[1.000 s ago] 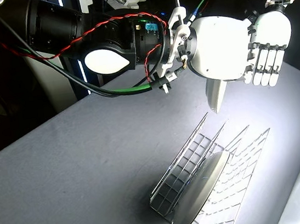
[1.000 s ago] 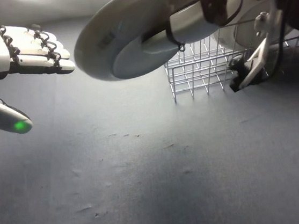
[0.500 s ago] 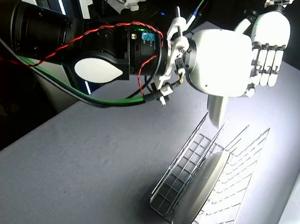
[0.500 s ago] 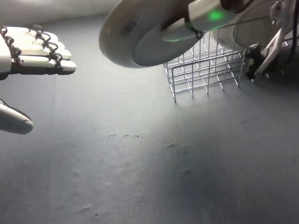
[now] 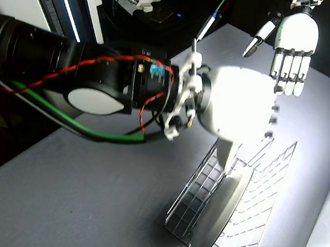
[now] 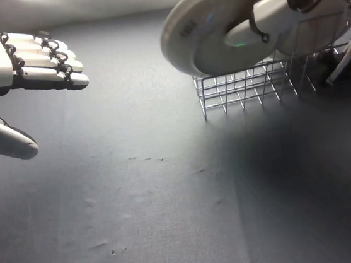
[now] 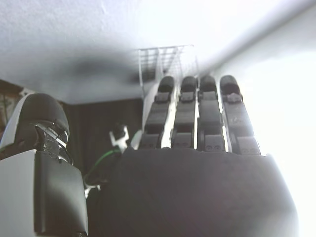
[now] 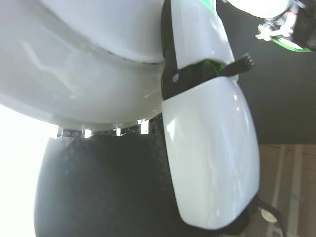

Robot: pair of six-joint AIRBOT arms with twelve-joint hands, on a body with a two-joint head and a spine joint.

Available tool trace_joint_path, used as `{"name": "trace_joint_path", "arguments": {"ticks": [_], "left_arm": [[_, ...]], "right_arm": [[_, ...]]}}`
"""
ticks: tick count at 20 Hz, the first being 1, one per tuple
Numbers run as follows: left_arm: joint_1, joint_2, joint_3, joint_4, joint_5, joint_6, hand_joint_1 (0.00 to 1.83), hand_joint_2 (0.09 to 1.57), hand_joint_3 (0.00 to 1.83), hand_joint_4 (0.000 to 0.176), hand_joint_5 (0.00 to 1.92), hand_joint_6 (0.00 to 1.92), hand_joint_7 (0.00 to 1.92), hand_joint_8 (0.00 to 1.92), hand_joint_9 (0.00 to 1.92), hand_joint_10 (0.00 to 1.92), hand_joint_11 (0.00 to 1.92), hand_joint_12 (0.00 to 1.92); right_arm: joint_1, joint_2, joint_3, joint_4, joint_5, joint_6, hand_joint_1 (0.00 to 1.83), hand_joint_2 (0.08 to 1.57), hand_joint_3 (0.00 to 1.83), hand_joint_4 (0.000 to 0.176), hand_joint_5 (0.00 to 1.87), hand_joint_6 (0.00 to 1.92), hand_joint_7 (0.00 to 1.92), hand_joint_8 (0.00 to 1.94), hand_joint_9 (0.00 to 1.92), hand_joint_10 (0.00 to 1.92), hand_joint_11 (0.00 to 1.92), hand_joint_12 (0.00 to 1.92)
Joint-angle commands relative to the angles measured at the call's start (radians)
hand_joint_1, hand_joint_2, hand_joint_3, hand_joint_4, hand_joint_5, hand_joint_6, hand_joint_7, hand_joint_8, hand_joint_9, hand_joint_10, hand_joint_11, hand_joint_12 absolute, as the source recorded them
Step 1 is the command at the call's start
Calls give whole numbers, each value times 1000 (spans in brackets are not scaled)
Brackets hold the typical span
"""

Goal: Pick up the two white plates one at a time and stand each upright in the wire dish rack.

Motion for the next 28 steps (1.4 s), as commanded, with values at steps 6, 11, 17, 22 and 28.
{"name": "trace_joint_path", "arguments": {"ticks": [6, 11, 17, 22, 28], "left_arm": [[-5, 13, -1, -70, -19, -2, 0, 1096, 1, 0, 66, 2, 24, 1, 1, 0, 0, 0], [-5, 13, -1, -70, -19, -2, 0, 1103, 3, 0, 56, 5, 15, 5, 0, 0, 0, 0], [-5, 13, -3, -70, -19, -2, 0, 1097, 0, 0, 42, 1, 10, 0, 2, 0, 11, 7], [-5, 13, -3, -70, -19, -2, 0, 1104, 2, 0, 63, 10, 31, 9, 21, 7, 21, 13], [-5, 13, -4, -69, -19, -2, 0, 1101, 1, 0, 33, 1, 5, 1, 3, 1, 4, 1]], "right_arm": [[-34, 16, 16, -20, 149, 8, 1370, 1128, 0, 0, 924, 1069, 953, 1018, 866, 1217, 765, 1296], [-79, 18, 25, -43, 160, 8, 1370, 1130, 1, 0, 901, 1095, 956, 1015, 860, 1252, 761, 1377], [-120, 19, 28, -100, 181, 8, 1371, 1125, 2, 0, 933, 1051, 953, 1030, 855, 1238, 814, 1323], [-123, 19, 27, -120, 191, 8, 1208, 1216, 1, 0, 714, 1393, 835, 1190, 669, 1000, 475, 1452], [-123, 19, 27, -147, 204, 8, 1216, 1042, 0, 0, 528, 57, 556, 5, 402, 221, 0, 1043]]}}
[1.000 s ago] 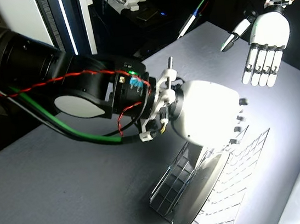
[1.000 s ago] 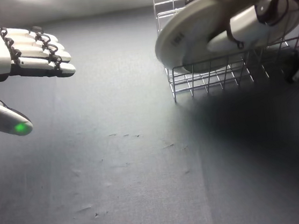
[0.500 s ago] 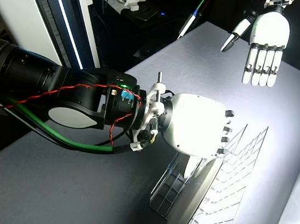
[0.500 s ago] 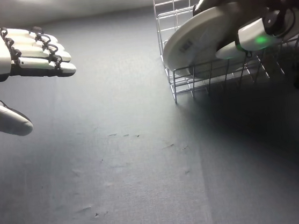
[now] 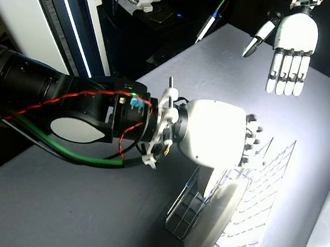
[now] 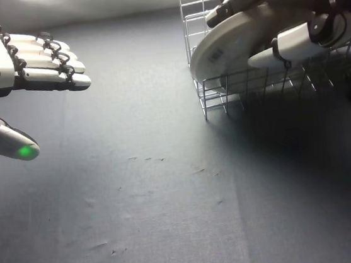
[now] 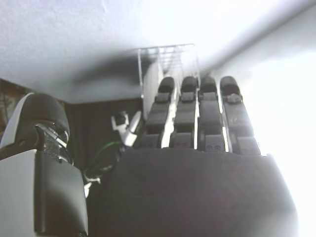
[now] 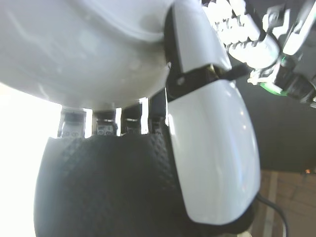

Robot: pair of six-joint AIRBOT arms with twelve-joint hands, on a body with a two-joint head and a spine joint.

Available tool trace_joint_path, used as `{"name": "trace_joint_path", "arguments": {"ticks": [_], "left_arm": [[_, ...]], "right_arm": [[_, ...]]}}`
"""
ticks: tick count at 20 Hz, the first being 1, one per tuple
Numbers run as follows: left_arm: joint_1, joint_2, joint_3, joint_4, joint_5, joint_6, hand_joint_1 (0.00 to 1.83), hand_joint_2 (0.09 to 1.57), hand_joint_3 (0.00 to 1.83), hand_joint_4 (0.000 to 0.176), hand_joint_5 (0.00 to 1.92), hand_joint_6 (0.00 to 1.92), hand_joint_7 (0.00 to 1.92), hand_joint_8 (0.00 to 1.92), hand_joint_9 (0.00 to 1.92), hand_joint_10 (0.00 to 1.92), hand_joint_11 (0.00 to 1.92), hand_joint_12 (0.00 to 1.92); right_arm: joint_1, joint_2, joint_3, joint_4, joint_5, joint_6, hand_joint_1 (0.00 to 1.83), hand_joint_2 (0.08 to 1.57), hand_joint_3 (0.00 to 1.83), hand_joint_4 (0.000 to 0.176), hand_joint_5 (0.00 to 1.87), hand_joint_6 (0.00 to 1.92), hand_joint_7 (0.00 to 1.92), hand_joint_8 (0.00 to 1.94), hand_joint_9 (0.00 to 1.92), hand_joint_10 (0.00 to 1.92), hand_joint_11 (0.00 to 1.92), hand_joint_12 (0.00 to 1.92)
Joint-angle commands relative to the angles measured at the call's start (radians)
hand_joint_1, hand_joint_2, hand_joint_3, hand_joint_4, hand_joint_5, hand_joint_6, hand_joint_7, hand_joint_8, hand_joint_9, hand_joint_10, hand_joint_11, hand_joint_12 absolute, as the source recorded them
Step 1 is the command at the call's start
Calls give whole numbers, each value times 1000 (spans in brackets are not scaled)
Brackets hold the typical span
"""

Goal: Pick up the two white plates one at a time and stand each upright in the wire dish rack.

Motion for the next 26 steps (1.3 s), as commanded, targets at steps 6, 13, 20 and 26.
{"name": "trace_joint_path", "arguments": {"ticks": [6, 13, 20, 26], "left_arm": [[-4, 13, 2, -70, -19, -2, 0, 1103, 1, 0, 50, 5, 16, 3, 8, 2, 15, 8], [-2, 13, -7, -71, -48, -4, 0, 1104, 1, 0, 37, 3, 7, 3, 0, 0, 0, 0], [54, 24, -30, -102, -132, 22, 0, 1102, 0, 0, 60, 12, 33, 11, 28, 10, 32, 15], [58, 96, -127, -126, -206, 132, 0, 1102, 0, 0, 65, 9, 36, 8, 18, 3, 8, 6]], "right_arm": [[33, 6, 0, -41, 132, 5, 1066, 923, 0, 0, 106, 0, 47, 0, 16, 3, 0, 20], [97, 30, -56, -204, 163, 5, 1051, 870, 0, 0, 0, 0, 0, 0, 0, 0, 0, 0], [78, 76, -128, -485, 273, 6, 1027, 868, 0, 0, 0, 0, 0, 0, 0, 0, 0, 0], [46, 116, -180, -671, 385, 7, 1027, 894, 0, 0, 0, 0, 0, 0, 0, 0, 0, 0]]}}
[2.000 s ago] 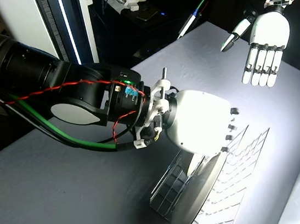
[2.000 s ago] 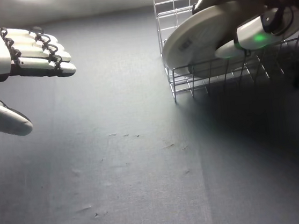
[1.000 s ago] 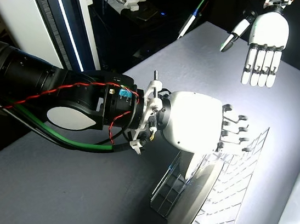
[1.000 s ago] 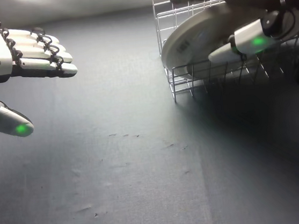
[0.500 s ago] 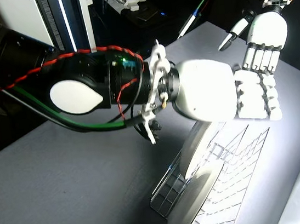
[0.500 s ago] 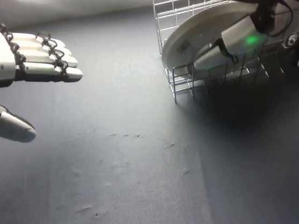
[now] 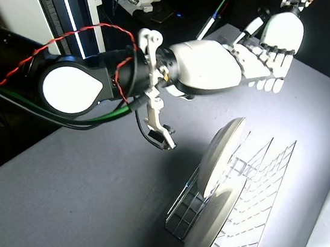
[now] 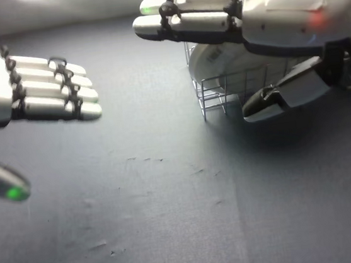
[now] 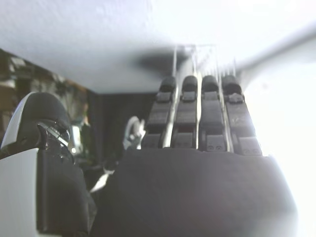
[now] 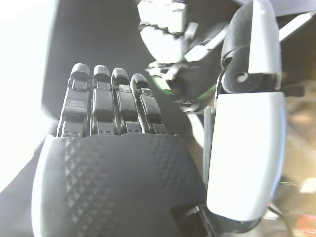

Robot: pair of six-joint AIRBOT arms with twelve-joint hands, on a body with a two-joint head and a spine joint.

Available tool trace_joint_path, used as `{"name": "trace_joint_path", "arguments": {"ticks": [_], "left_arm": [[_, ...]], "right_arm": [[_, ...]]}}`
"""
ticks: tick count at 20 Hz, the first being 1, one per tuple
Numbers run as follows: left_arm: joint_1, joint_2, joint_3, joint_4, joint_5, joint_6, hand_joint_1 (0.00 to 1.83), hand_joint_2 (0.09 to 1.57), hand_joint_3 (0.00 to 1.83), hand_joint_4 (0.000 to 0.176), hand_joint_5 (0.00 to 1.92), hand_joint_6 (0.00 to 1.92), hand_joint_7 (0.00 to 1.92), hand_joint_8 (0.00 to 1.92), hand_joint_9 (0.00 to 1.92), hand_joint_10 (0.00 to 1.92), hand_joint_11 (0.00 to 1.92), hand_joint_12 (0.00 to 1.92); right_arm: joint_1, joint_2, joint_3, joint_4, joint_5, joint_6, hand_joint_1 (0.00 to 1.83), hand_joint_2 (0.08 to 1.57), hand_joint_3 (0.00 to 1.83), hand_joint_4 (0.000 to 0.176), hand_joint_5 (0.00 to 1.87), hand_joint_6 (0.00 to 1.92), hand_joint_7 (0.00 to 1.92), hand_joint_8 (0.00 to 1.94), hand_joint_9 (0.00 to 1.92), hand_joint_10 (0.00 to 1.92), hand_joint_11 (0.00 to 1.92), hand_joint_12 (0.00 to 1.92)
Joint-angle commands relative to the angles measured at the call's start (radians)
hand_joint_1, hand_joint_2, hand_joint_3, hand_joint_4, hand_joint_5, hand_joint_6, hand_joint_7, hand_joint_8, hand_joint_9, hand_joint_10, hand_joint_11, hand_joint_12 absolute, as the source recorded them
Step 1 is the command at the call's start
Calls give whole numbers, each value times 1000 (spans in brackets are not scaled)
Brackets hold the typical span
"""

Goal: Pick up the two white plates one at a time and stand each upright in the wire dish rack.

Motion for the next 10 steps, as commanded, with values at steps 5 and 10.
{"name": "trace_joint_path", "arguments": {"ticks": [5, 10], "left_arm": [[-15, 19, -11, -60, -36, 1, 0, 1091, 0, 0, 57, 0, 25, 0, 7, 0, 2, 1], [-10, 27, -9, -60, -59, -11, 0, 1087, 0, 0, 70, 3, 42, 3, 23, 3, 9, 6]], "right_arm": [[-5, 22, -12, -95, 178, 3, 1037, 925, 9, 0, 0, 0, 0, 0, 0, 0, 0, 0], [-17, 60, -35, -130, 210, -4, 1006, 917, 5, 0, 0, 0, 0, 0, 0, 0, 0, 0]]}}
